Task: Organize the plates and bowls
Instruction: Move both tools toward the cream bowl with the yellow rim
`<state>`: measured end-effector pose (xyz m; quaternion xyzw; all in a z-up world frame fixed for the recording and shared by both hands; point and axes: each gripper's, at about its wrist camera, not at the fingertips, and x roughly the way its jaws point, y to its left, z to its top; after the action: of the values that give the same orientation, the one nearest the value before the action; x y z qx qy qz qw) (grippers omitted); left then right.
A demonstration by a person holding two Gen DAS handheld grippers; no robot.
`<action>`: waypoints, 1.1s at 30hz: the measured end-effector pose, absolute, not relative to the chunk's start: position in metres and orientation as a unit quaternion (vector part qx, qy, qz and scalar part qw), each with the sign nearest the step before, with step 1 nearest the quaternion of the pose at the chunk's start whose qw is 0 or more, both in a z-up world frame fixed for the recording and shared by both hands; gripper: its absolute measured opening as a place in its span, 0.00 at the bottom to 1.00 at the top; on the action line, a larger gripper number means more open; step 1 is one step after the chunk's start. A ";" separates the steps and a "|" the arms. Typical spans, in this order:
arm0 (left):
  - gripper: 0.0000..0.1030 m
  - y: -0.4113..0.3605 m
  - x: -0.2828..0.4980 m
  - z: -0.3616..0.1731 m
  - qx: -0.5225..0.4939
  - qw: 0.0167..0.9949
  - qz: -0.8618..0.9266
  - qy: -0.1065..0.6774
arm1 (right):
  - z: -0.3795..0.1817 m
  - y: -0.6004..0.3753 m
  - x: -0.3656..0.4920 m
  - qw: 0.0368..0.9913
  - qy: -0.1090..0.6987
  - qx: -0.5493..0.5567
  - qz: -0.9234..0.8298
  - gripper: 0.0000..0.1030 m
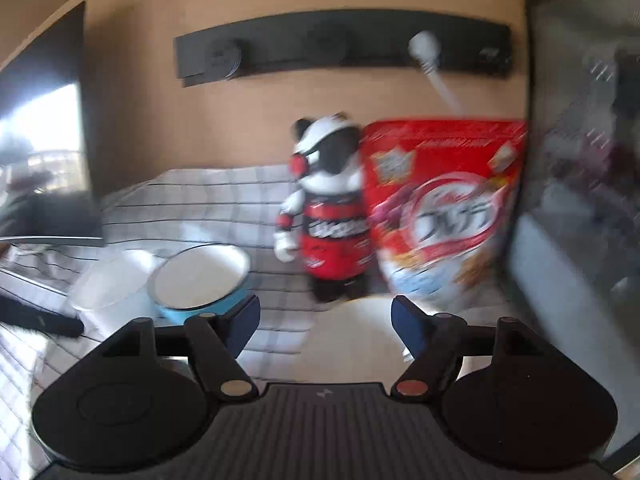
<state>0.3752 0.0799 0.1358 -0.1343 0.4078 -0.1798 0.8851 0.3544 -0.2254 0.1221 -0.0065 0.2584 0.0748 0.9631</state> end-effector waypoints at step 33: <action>0.25 -0.096 0.536 0.027 -0.076 0.779 -0.211 0.585 | 0.004 -0.334 0.459 0.885 0.426 0.156 0.104 0.77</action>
<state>0.5360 -0.0961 0.0271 -0.0763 0.5850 -0.2111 0.7793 0.4587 -0.3344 0.0044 0.1556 0.4262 0.1037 0.8851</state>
